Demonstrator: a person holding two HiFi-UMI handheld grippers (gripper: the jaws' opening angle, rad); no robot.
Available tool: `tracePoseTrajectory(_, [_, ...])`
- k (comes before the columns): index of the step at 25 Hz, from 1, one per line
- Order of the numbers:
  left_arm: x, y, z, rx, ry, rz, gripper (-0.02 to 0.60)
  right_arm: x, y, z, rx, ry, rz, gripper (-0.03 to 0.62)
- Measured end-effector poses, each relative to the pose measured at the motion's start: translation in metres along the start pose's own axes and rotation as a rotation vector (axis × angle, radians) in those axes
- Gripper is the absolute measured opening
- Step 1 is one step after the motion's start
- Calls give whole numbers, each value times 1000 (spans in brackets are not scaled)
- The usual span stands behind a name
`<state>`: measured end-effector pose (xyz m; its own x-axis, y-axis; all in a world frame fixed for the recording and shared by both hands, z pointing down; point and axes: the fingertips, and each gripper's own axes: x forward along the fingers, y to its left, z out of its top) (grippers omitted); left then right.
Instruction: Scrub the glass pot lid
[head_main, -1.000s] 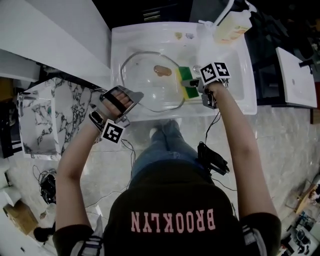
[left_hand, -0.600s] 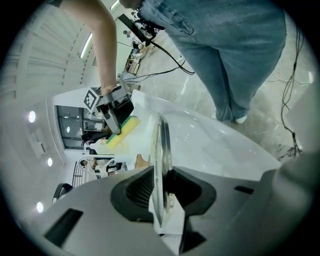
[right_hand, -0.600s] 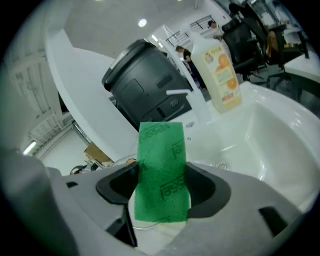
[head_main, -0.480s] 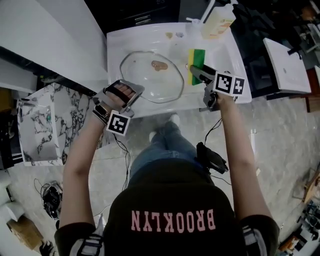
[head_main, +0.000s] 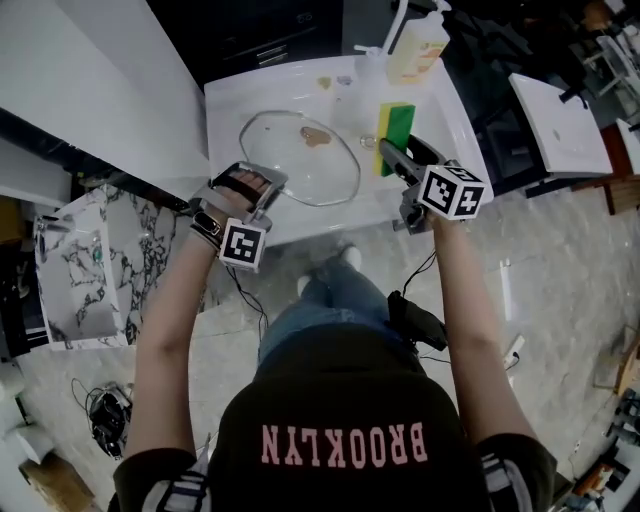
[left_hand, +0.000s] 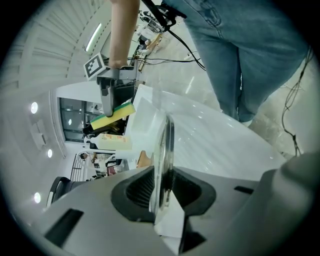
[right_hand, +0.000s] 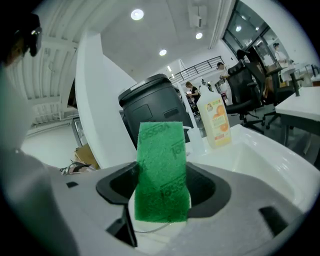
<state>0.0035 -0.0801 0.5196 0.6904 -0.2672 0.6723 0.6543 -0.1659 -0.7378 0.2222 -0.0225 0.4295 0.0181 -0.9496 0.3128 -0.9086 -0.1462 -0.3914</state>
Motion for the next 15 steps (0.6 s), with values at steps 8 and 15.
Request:
tracePoseTrajectory(8, [25, 47, 4, -47, 28, 124, 91, -4, -15, 12, -4, -60, -15, 281])
tracePoseTrajectory(15, [48, 61, 3, -123, 117, 103, 89, -11, -28, 23, -145, -26, -20, 281])
